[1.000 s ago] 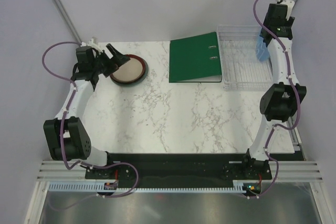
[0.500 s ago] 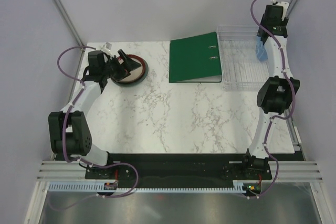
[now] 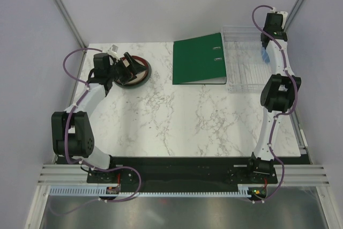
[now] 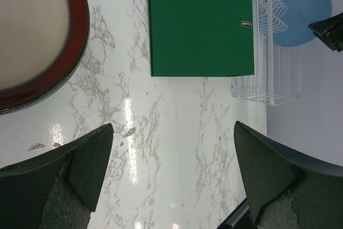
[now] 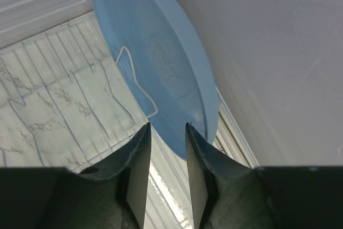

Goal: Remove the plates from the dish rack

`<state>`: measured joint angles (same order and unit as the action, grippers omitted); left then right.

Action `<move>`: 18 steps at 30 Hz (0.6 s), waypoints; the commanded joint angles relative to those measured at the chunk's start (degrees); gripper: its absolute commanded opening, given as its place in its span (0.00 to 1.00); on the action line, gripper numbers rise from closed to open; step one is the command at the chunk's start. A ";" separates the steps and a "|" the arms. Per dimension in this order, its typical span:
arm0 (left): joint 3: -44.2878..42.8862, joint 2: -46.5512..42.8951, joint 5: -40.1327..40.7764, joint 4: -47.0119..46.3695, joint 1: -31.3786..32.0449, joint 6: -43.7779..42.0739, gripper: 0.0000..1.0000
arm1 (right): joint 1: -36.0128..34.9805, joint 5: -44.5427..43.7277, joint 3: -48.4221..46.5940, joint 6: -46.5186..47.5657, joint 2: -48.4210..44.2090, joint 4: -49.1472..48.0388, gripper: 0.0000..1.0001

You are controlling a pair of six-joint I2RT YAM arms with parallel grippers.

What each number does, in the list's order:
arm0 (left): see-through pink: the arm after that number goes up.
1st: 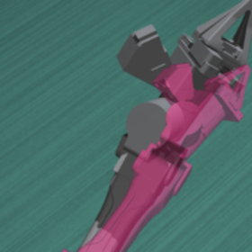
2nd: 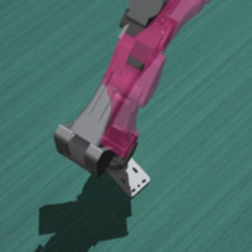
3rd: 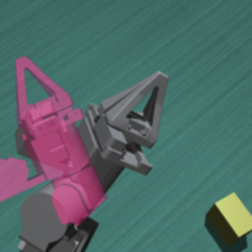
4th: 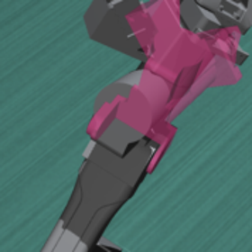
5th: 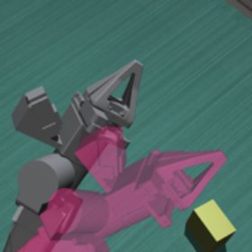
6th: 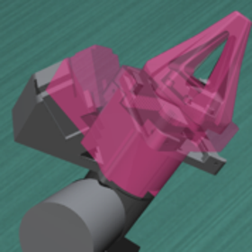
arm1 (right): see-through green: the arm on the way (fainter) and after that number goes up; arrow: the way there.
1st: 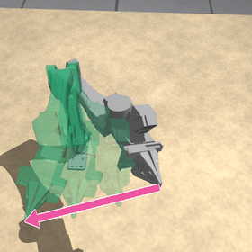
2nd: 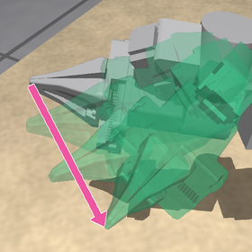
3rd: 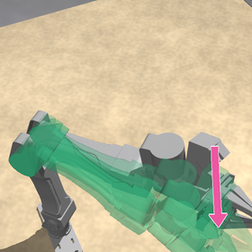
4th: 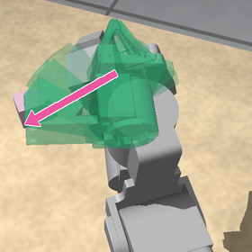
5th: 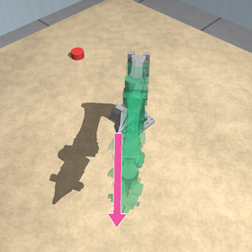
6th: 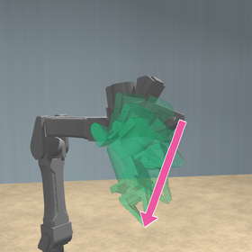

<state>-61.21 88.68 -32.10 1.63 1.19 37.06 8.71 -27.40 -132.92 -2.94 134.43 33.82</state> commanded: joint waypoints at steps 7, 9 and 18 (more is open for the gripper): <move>-0.58 1.05 -2.00 -3.30 -0.05 1.44 1.00 | 1.75 0.15 -2.43 -0.05 0.74 -1.83 0.00; -0.58 1.58 -2.18 -3.39 -0.05 1.44 1.00 | 2.01 1.20 -2.34 -0.49 0.75 -1.92 0.00; -0.66 2.81 -2.18 -4.09 -0.05 1.79 1.00 | 4.03 9.46 -0.76 -2.94 -1.63 -4.99 0.00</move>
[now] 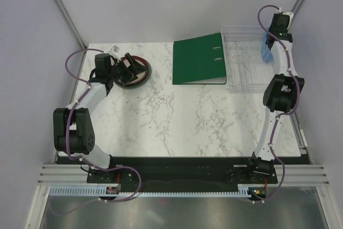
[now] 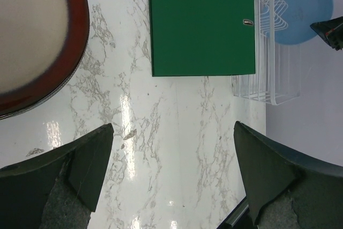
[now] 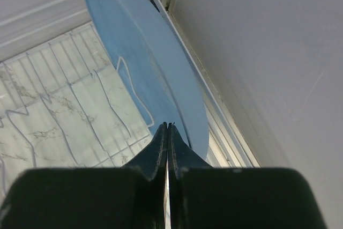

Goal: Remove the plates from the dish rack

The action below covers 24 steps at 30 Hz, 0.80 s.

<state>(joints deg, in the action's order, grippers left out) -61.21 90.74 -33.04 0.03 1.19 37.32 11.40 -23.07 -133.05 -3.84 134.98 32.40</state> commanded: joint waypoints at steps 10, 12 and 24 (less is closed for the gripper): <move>1.18 1.45 -1.24 -6.36 -0.05 2.67 1.00 | 2.22 6.55 -5.89 -2.84 1.07 -3.84 0.61; 0.39 3.21 -1.94 -6.71 -0.05 2.58 1.00 | 2.31 6.90 -5.99 -3.19 0.90 -4.19 0.61; 1.36 7.17 -3.79 -11.72 0.04 4.87 1.00 | 2.31 3.47 -3.53 -0.47 -6.22 -6.12 0.60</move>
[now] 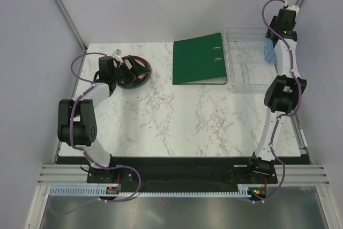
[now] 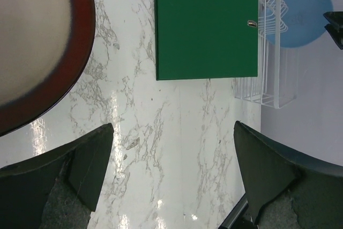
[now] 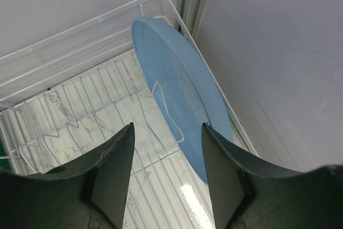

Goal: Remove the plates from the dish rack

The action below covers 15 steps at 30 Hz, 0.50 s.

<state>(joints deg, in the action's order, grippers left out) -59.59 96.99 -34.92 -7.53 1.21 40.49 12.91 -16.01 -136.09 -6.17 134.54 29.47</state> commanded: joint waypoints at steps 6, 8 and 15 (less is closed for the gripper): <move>-0.09 1.62 -2.09 -4.86 0.02 1.87 1.00 | 0.28 -6.31 1.35 3.36 -6.84 -4.16 0.61; -0.08 1.97 -2.08 -5.13 0.02 1.87 1.00 | 0.10 -7.45 1.01 3.88 -6.14 -4.25 0.61; -0.79 3.12 -2.52 -5.30 0.02 1.96 1.00 | -0.34 -9.65 0.74 4.15 -2.88 -4.07 0.61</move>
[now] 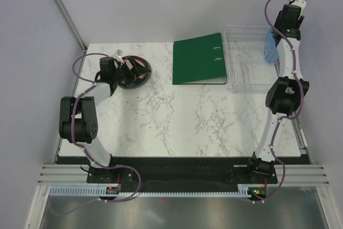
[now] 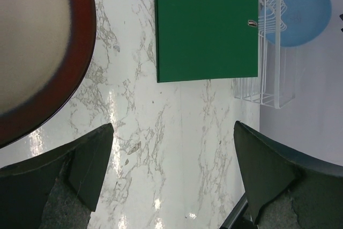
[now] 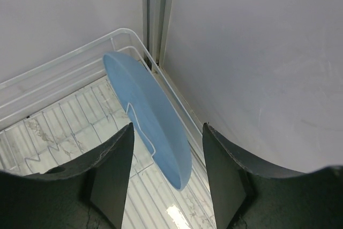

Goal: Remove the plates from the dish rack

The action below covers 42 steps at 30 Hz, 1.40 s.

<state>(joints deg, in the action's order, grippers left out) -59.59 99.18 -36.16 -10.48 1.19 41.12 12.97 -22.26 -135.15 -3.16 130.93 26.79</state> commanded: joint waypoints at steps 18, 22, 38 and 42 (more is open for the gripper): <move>-2.28 4.71 -1.37 -2.53 0.13 1.15 1.00 | -0.32 -7.09 -3.98 2.37 8.02 -1.74 0.31; -2.28 4.89 -1.63 -2.53 0.13 1.15 1.00 | -0.40 -7.80 -3.63 2.46 7.41 -1.65 0.00; -1.06 3.31 -3.04 -2.62 0.22 1.07 0.99 | -11.74 -41.00 14.21 37.24 -4.90 -40.03 0.00; -0.79 2.34 -3.12 -1.39 0.22 -0.16 0.99 | -12.53 -47.51 18.95 45.85 -7.00 -54.49 0.00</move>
<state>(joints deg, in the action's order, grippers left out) -59.94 103.70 -37.58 -10.85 1.26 41.30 0.36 -57.71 -119.09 30.28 130.89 -4.32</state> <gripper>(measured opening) 0.993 0.180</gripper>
